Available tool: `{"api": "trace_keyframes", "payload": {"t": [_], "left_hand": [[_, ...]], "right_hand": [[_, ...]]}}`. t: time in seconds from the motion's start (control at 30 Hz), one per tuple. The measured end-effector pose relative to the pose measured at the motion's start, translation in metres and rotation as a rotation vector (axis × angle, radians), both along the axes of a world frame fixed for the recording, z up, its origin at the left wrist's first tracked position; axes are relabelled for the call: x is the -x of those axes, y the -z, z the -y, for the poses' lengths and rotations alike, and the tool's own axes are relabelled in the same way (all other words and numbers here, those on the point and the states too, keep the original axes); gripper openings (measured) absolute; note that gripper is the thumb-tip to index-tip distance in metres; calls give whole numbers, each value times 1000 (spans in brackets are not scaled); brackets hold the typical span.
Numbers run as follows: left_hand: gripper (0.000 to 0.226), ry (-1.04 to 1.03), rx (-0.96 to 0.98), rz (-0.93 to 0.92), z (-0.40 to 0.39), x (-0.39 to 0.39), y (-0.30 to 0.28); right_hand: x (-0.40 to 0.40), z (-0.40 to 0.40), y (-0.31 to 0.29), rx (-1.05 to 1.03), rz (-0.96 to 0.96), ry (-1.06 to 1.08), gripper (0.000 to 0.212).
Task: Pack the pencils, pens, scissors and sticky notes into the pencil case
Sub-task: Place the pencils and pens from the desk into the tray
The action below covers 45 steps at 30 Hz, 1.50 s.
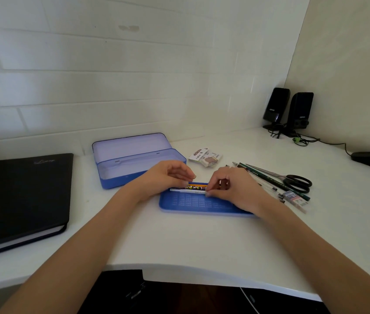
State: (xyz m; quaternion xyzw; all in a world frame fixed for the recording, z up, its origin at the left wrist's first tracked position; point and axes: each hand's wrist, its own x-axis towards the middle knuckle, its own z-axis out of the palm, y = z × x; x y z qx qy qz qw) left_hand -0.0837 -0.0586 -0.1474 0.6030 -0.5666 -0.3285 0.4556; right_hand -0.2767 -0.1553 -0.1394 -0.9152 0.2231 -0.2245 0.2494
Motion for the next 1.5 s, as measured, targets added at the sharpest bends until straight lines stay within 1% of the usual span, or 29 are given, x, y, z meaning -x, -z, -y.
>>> {"api": "trace_keyframes", "payload": {"t": [0.03,0.1,0.17,0.23,0.33,0.4,0.43,0.5,0.57,0.63,0.73,0.93,1.03,1.1,1.17,1.23,1.37,1.5], "left_hand": [[25,6,-2,-1,0,1,0],[28,29,-6,16,-1,2,-1],[31,38,-13,76,-1,2,-1],[29,43,-14,102,-1,2,0],[26,41,-19,96,-2,2,0],[25,32,-27,105,-2,2,0],[24,26,-28,106,-2,2,0],[24,17,-26,106,-3,2,-1],[23,19,-24,103,-3,3,-1],[24,18,-24,107,-4,4,-2],[24,13,-23,114,-4,4,-1],[23,23,-21,110,-4,4,-1],[23,26,-18,107,-3,3,0],[24,22,-22,109,-2,3,-1],[24,18,-22,108,-2,2,-1],[24,16,-19,95,-3,2,-1],[25,0,-16,61,-3,0,0],[27,9,-31,32,-3,0,-1]], "right_hand": [[-2,0,2,3,8,1,10],[-5,0,5,0,8,28,12],[-9,-2,7,50,-24,103,19],[-9,-5,4,107,-34,181,26],[0,4,-6,128,37,378,30],[15,23,-10,170,89,563,25],[24,34,-10,213,77,660,21],[43,54,-8,252,-31,833,16],[54,65,-5,177,-146,930,15],[57,69,-3,86,-228,953,13],[55,70,-1,47,-265,955,14],[53,67,-3,94,-305,956,15],[52,64,-4,139,-271,918,15],[51,59,-5,145,-154,830,15],[46,53,-6,124,34,659,11],[41,45,-10,98,135,482,7],[33,30,-16,-19,104,235,8],[31,21,-16,-174,36,93,24]]}}
